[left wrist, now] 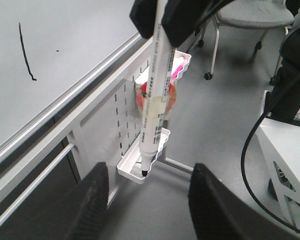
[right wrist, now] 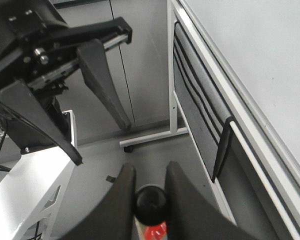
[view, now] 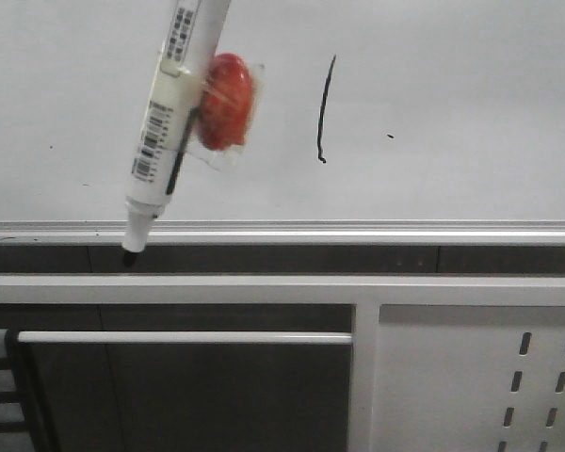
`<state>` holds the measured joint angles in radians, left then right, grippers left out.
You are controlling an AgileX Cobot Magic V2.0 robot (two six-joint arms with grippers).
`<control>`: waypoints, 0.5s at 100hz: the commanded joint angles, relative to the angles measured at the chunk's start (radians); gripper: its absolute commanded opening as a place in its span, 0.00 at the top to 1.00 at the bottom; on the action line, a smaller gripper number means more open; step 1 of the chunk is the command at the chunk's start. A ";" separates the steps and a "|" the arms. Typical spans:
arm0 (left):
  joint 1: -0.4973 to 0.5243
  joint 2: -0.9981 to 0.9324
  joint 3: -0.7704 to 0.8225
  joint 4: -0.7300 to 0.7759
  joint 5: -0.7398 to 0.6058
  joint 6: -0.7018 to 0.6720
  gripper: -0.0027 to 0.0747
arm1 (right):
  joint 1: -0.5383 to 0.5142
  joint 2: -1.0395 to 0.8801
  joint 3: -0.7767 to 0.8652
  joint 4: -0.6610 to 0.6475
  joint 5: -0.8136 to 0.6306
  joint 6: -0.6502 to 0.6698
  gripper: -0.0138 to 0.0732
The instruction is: Write number 1 on whiteboard
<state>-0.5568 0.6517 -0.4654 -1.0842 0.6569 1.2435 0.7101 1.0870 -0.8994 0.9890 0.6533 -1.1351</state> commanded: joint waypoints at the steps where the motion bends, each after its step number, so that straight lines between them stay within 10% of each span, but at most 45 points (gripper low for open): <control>1: 0.000 0.023 -0.024 -0.084 -0.028 0.034 0.52 | 0.000 -0.011 -0.046 0.032 -0.020 -0.010 0.92; 50: 0.000 0.108 -0.030 -0.180 -0.032 0.142 0.53 | 0.055 -0.011 -0.049 0.032 -0.031 -0.010 0.92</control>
<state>-0.5568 0.7500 -0.4654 -1.1843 0.6412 1.3560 0.7583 1.0870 -0.9121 0.9867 0.6558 -1.1353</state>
